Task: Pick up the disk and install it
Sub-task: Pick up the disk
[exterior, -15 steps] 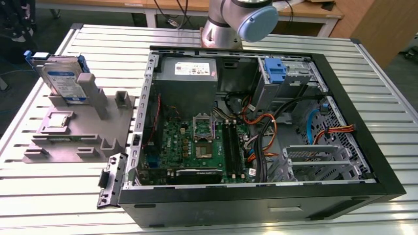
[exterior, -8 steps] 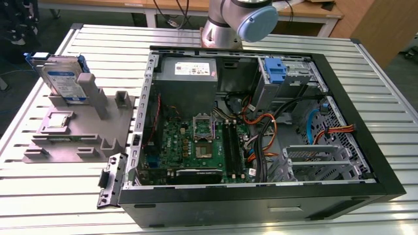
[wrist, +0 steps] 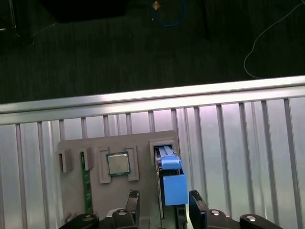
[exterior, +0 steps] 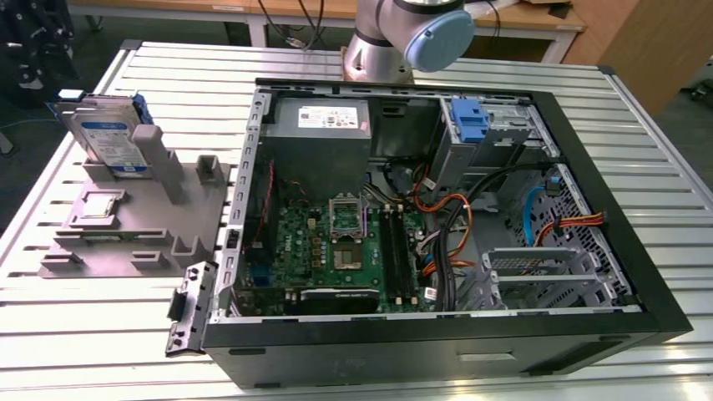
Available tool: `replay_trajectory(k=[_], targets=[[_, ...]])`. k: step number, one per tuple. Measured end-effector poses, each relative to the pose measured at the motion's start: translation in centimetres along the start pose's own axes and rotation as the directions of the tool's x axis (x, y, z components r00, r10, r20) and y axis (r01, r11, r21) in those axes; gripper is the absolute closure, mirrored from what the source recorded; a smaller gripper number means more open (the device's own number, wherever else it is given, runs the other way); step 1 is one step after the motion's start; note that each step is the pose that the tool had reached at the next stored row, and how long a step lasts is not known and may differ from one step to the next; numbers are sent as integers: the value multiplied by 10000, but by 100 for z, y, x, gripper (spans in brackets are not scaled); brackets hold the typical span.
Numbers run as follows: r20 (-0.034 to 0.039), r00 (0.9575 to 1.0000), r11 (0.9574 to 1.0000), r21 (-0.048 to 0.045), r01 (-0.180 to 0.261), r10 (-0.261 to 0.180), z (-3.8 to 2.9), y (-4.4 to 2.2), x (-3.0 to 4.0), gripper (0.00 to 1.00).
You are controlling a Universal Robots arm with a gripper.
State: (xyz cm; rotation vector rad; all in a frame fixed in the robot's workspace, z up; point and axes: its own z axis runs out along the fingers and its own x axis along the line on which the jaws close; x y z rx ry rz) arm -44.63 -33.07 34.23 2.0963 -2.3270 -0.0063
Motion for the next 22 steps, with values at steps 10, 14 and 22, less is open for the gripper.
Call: replay_trajectory(k=[10,14,22], targets=[[77,9994,9994,0,347,-347,75,1,-17,47],[86,9993,9994,-2,352,-352,104,10,-29,47],[164,9992,9993,0,368,-368,190,49,-42,47]])
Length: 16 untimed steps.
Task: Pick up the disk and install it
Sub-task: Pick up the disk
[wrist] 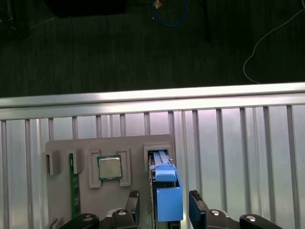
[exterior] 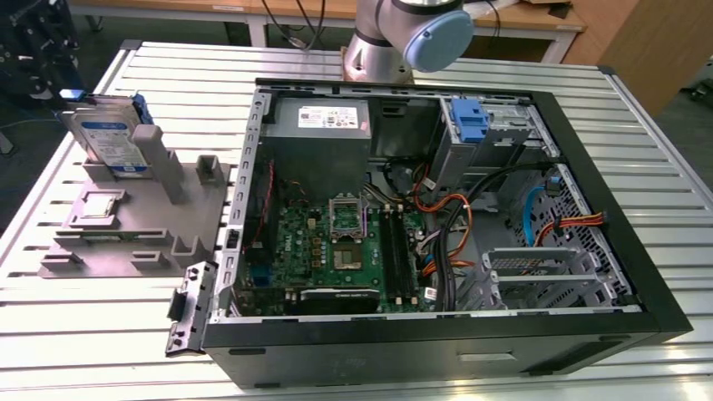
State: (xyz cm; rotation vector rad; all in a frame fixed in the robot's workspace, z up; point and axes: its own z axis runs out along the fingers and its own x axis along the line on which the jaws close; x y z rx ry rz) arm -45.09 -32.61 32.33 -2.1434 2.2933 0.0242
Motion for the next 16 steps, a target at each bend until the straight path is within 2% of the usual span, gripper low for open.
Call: replay_trajectory(k=[5,12,16], targets=[[47,10000,10000,10,9,-9,76,36,1,47],[55,10000,10000,12,62,-62,185,38,2,47],[54,9998,9998,9,191,-191,214,40,3,47]])
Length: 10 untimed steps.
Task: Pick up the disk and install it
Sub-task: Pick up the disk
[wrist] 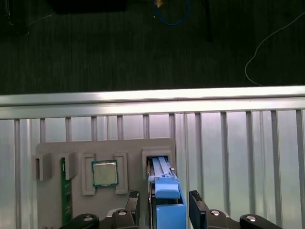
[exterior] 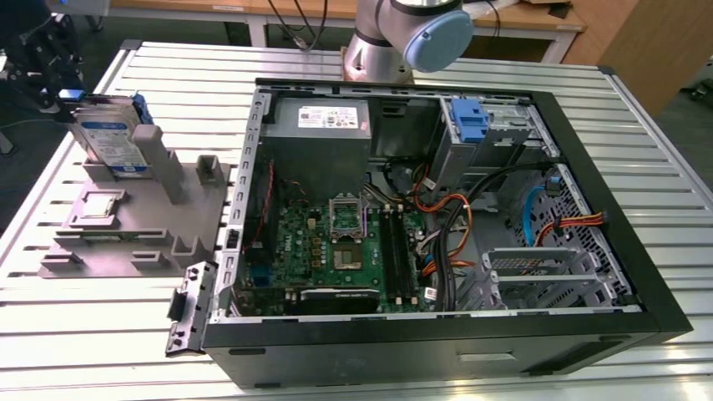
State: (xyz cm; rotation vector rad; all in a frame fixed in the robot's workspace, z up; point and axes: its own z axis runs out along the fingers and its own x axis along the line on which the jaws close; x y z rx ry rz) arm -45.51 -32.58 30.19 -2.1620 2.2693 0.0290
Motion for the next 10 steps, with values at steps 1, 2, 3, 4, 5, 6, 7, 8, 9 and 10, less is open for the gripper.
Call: replay_trajectory(k=[1,2,3,4,5,6,7,8,9,10], targets=[[1,10000,10000,0,0,0,6,1,0,47],[2,10000,10000,2,1,-1,15,1,0,47],[2,10000,10000,2,1,-1,23,1,1,47],[2,10000,10000,2,1,-1,30,1,1,47],[1,10000,10000,1,1,-1,36,1,1,47],[1,10000,10000,0,0,0,39,1,0,47],[4,10000,10000,0,0,0,43,1,0,47],[5,10000,10000,1,1,-1,48,1,-1,47],[9,10000,10000,1,0,0,53,2,-3,47],[11,10000,10000,0,-1,1,57,2,-7,47]])
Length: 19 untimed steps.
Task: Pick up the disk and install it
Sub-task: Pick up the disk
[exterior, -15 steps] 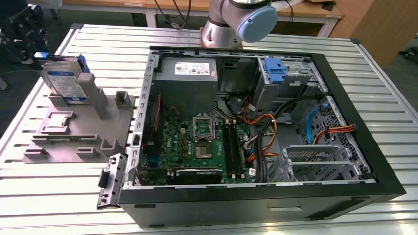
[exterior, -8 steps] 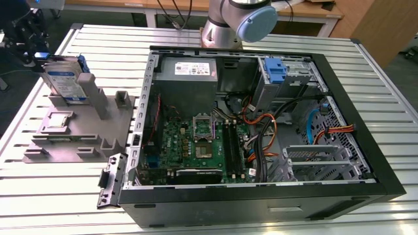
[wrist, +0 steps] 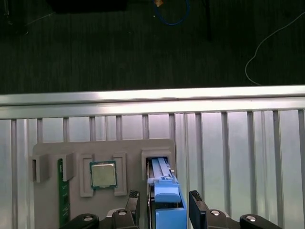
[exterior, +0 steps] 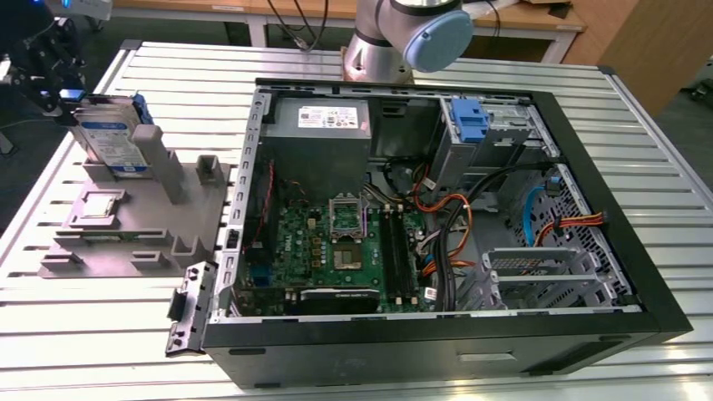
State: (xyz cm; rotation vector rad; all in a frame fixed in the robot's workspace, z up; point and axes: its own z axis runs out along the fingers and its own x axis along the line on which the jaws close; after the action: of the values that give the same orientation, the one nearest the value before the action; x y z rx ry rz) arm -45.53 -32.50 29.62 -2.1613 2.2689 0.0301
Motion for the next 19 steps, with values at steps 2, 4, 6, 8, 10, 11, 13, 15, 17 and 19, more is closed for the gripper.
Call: replay_trajectory(k=[2,4,6,8,10,11,13,15,17,19], targets=[[4,10000,10000,2,2,-2,7,0,-6,47],[4,10000,10000,-1,3,-3,11,-1,-8,47],[5,10000,10000,1,2,-2,22,0,-8,47],[4,10000,10000,0,2,-2,35,0,-8,47],[3,10000,10000,-2,2,-2,44,0,-7,47],[3,10000,10000,-2,2,-2,47,0,-7,47],[5,10000,10000,1,2,-2,60,-1,-7,47],[4,10000,10000,-1,2,-2,68,-1,-7,47],[3,10000,10000,-3,1,-1,70,0,-7,47],[4,10000,10000,-1,2,-2,74,-1,-7,47]])
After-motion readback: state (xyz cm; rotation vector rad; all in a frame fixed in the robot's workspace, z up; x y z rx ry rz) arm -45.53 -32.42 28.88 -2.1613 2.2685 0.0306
